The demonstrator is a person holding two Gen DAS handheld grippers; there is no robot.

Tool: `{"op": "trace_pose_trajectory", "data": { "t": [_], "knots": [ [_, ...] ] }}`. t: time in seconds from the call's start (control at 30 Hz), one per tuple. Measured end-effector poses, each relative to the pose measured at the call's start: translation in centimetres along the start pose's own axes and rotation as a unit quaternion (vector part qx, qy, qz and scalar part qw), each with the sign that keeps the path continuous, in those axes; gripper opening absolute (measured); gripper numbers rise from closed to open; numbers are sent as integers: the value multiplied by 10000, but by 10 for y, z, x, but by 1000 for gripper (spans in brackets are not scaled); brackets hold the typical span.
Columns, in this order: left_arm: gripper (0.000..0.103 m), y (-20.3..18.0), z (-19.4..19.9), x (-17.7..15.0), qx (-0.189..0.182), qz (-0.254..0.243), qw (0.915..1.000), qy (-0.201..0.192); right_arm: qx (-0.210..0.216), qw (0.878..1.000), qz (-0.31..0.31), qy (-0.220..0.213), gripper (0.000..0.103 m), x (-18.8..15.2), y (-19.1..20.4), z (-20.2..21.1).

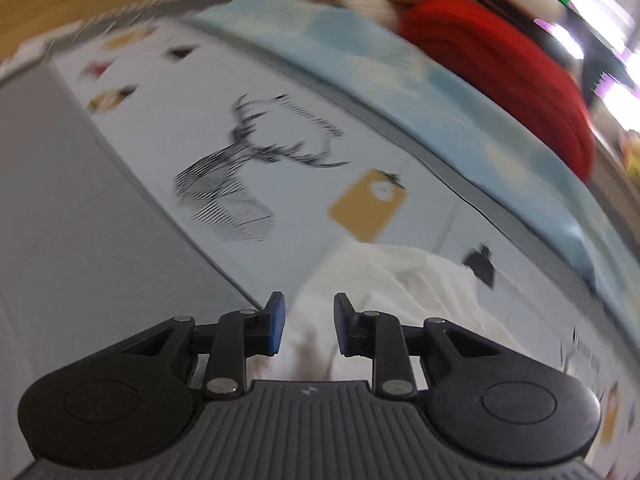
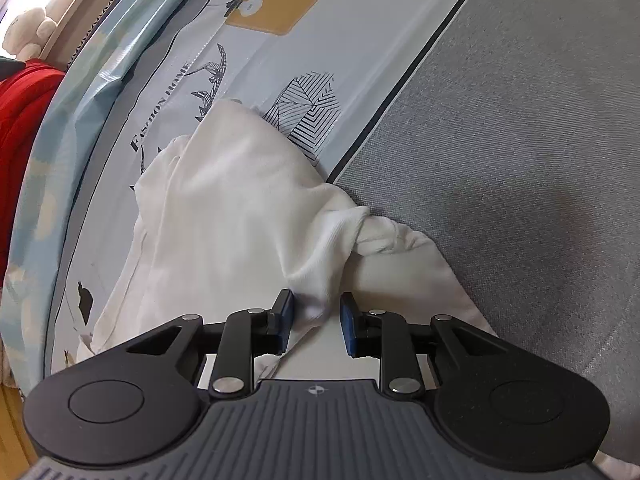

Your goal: Fold small clothes

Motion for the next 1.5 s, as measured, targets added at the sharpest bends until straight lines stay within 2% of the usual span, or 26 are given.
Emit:
{"op": "trace_pose_trajectory", "data": {
  "t": [0.1, 0.17, 0.23, 0.3, 0.37, 0.47, 0.6, 0.8, 0.9, 0.93, 0.97, 1.03, 1.13, 1.2, 1.27, 1.37, 1.43, 1.5],
  "knots": [
    [40, -9, -9, 4, -402, -318, 9982, 317, -45, 10000, -38, -46, 26, -2, 0, 0],
    [41, -17, -19, -1, -840, -451, 9931, 684, -78, 9999, -87, -83, 27, -3, 0, 1],
    [41, -19, -35, -7, -1020, -565, 9865, 1151, -99, 9998, -131, -111, 27, -4, -1, 1],
    [40, -10, -55, -14, -829, -449, 9829, 1582, -117, 9997, -162, -141, 27, -4, -2, 1],
    [28, 6, -70, -15, -336, -298, 9834, 1758, -158, 9996, -182, -163, 27, -5, -2, 2],
    [29, 5, -64, -10, -488, -233, 9834, 1734, -208, 9994, -207, -182, 27, -7, -1, 4],
    [33, -18, -42, -3, -886, -786, 9836, 1358, -249, 9991, -83, -340, 28, -12, 5, 18],
    [33, -20, -44, -6, -1285, -664, 9775, 1538, -158, 9975, 367, -585, 28, -20, 18, 37],
    [33, -24, -40, -4, -1415, -795, 9750, 1516, 234, 9953, 507, -793, 36, -14, 19, 41],
    [33, -25, -40, -6, -1455, -837, 9736, 1544, 441, 9938, 648, -793, 42, -9, 21, 38],
    [33, -23, -41, -8, -1482, -859, 9722, 1597, 612, 9925, 778, -718, 43, -4, 23, 31],
    [35, -19, -51, -10, -1394, -848, 9710, 1746, 511, 9946, 678, -597, 42, 7, 13, 18],
    [34, -7, -63, -12, -873, -833, 9747, 1879, -265, 9984, 105, -483, 35, 16, -22, 4],
    [35, -7, -57, -10, -805, -932, 9765, 1767, -119, 9987, -98, -492, 36, 17, -27, 9],
    [35, -13, -48, -8, -999, -1094, 9752, 1641, -262, 9973, 108, -684, 39, 14, -17, 22],
    [37, -21, -42, -10, -1179, -1340, 9719, 1536, 94, 9945, 437, -943, 40, 10, -2, 33],
    [36, -18, -56, -16, -961, -1460, 9698, 1702, 133, 9937, 670, -892, 43, 11, 5, 26],
    [33, -9, -68, -22, -554, -1553, 9699, 1792, 2, 9968, 583, -549, 43, 12, -4, 9]
  ]
}}
Point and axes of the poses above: each gripper's, at about its wrist camera, not at the fingertips, and z roughly against the way its jaws point, y to its left, x to its top, the point moved 4 cm from there along -z, roughly the way its jaws point, and after that the axes turned 12 degrees about y, right-handed, at the moved point
